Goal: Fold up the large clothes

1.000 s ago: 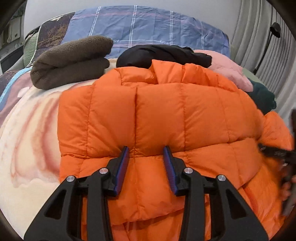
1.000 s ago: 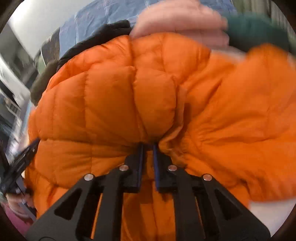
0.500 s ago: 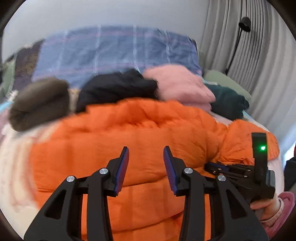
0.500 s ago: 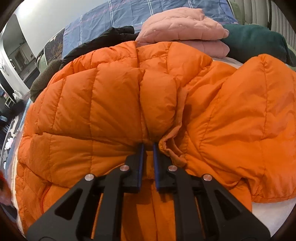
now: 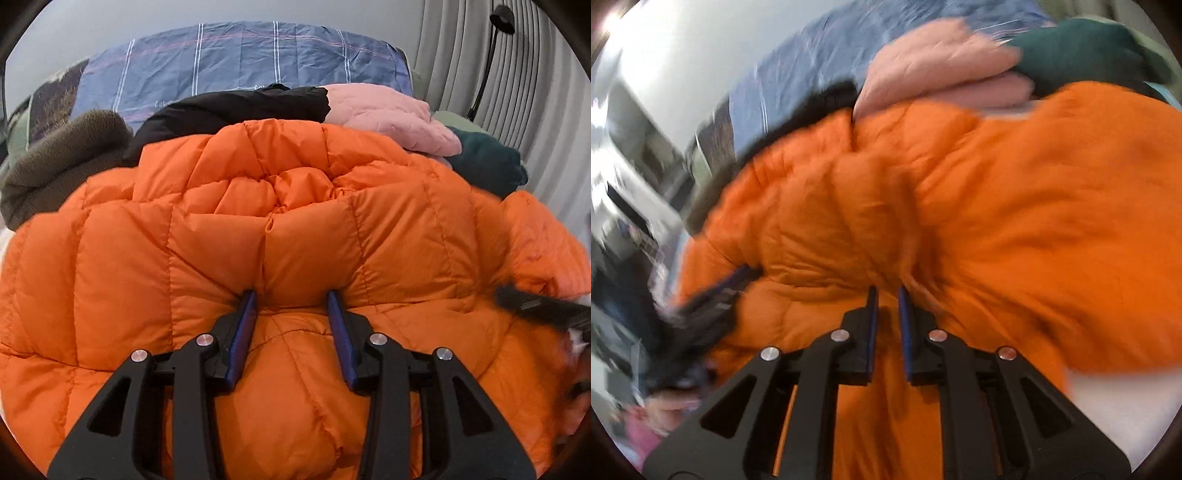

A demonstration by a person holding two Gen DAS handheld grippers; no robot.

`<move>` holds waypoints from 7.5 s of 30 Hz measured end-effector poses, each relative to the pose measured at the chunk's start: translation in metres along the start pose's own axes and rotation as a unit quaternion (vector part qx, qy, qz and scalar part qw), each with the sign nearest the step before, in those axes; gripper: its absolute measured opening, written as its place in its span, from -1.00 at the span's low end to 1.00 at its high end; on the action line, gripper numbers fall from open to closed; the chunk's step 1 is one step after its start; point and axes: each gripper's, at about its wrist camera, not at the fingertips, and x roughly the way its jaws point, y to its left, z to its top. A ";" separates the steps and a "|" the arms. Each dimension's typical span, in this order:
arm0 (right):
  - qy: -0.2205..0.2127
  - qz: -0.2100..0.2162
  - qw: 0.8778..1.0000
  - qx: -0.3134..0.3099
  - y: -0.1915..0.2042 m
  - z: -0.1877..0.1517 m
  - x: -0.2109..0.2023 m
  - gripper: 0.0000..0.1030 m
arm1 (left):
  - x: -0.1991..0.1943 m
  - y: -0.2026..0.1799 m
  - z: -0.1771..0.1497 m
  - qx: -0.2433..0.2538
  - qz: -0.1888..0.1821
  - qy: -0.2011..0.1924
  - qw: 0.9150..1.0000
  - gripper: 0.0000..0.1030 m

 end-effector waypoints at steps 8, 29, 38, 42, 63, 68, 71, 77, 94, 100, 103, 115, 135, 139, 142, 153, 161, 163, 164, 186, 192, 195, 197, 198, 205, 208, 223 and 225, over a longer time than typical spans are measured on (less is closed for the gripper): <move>-0.186 -0.135 0.964 0.136 -0.127 -0.027 -0.175 -0.05 | -0.003 0.006 0.002 -0.009 -0.005 -0.005 1.000 -0.13; -0.296 -0.004 0.915 0.274 -0.177 0.021 -0.202 -0.89 | -0.004 0.012 0.001 -0.026 -0.052 -0.008 0.998 0.15; -0.166 0.159 0.973 0.012 0.059 0.061 -0.083 -0.89 | -0.012 0.027 -0.001 -0.062 -0.126 -0.026 0.990 0.53; -0.076 0.158 0.983 -0.048 0.105 0.034 -0.016 -0.89 | -0.019 0.052 -0.006 -0.127 -0.200 -0.051 0.970 0.62; -0.002 0.085 0.977 -0.194 0.113 -0.021 0.044 -0.73 | -0.005 0.022 0.017 -0.187 -0.295 0.022 0.937 -0.79; -0.019 0.129 0.976 -0.173 0.092 -0.021 0.018 -0.65 | -0.034 0.012 0.057 -0.158 -0.245 -0.011 0.956 -0.82; -0.024 0.139 0.976 -0.168 0.077 -0.020 0.008 -0.59 | -0.070 0.018 0.086 -0.126 -0.213 -0.050 0.968 -0.82; 0.023 0.036 0.995 -0.091 0.046 -0.010 0.029 -0.55 | -0.125 0.061 0.087 -0.128 -0.155 -0.080 0.976 -0.82; 0.034 -0.045 0.988 -0.147 0.068 -0.016 0.043 -0.32 | -0.074 0.183 -0.027 -0.209 -0.025 0.013 0.978 -0.45; 0.035 -0.061 0.979 -0.189 0.076 -0.030 0.001 0.01 | -0.113 0.178 -0.017 -0.191 -0.038 -0.028 0.980 0.13; 0.022 -0.057 0.973 -0.223 0.081 -0.039 -0.028 0.01 | -0.135 0.173 -0.007 -0.177 -0.042 -0.057 0.982 0.13; 0.012 -0.124 0.980 -0.153 0.045 -0.003 0.027 -0.18 | -0.045 0.074 -0.018 -0.004 0.008 0.027 1.000 0.25; -0.012 -0.016 0.999 -0.030 0.017 0.029 -0.050 -0.29 | -0.042 0.076 -0.029 -0.011 -0.021 0.017 1.000 0.53; -0.049 -0.026 0.997 -0.052 0.038 0.064 -0.034 -0.22 | -0.043 0.075 -0.029 -0.011 -0.022 0.016 1.000 0.56; -0.041 -0.079 0.993 -0.071 0.038 0.079 0.007 -0.22 | -0.043 0.075 -0.029 -0.011 -0.024 0.015 1.000 0.57; -0.015 -0.170 0.985 -0.028 0.013 0.060 0.044 0.11 | -0.044 0.076 -0.029 -0.015 -0.047 0.009 0.999 0.64; -0.031 -0.137 0.985 -0.096 0.049 0.020 0.001 -0.54 | -0.071 0.078 -0.022 -0.032 -0.084 -0.023 0.996 0.50; -0.003 -0.182 0.978 -0.105 0.035 0.010 0.029 -0.43 | -0.066 0.076 -0.024 -0.014 -0.046 -0.015 0.999 0.48; 0.002 -0.188 0.977 -0.103 0.027 0.007 0.039 -0.34 | -0.052 0.077 -0.027 -0.009 -0.024 0.008 1.000 0.43; -0.013 -0.071 0.996 -0.057 -0.045 -0.119 -0.118 0.04 | -0.167 0.107 -0.120 -0.041 -0.031 0.037 0.998 0.70; 0.005 -0.013 0.997 -0.073 -0.042 -0.165 -0.149 0.07 | -0.189 0.102 -0.181 -0.045 -0.080 0.068 0.993 0.70; 0.016 0.021 0.998 -0.054 -0.047 -0.186 -0.161 0.07 | -0.202 0.094 -0.197 -0.046 -0.107 0.058 0.991 0.71; 0.020 0.037 0.998 -0.040 -0.052 -0.192 -0.164 0.07 | -0.208 0.089 -0.206 -0.050 -0.117 0.056 0.990 0.71; 0.020 0.048 0.998 -0.036 -0.054 -0.197 -0.169 0.07 | -0.210 0.088 -0.208 -0.053 -0.123 0.053 0.990 0.71; 0.032 0.082 0.995 -0.051 -0.049 -0.227 -0.192 0.08 | -0.243 0.079 -0.244 -0.084 -0.195 0.027 0.977 0.71; 0.035 0.097 0.994 -0.047 -0.048 -0.233 -0.201 0.08 | -0.251 0.068 -0.252 -0.067 -0.196 0.027 0.978 0.70; 0.087 0.155 0.984 -0.011 -0.048 -0.259 -0.201 -0.64 | -0.276 0.051 -0.268 -0.054 -0.191 0.036 0.979 -0.26; 0.056 0.184 0.981 -0.006 -0.046 -0.254 -0.216 -0.82 | -0.281 0.056 -0.263 -0.082 -0.217 0.025 0.972 -0.62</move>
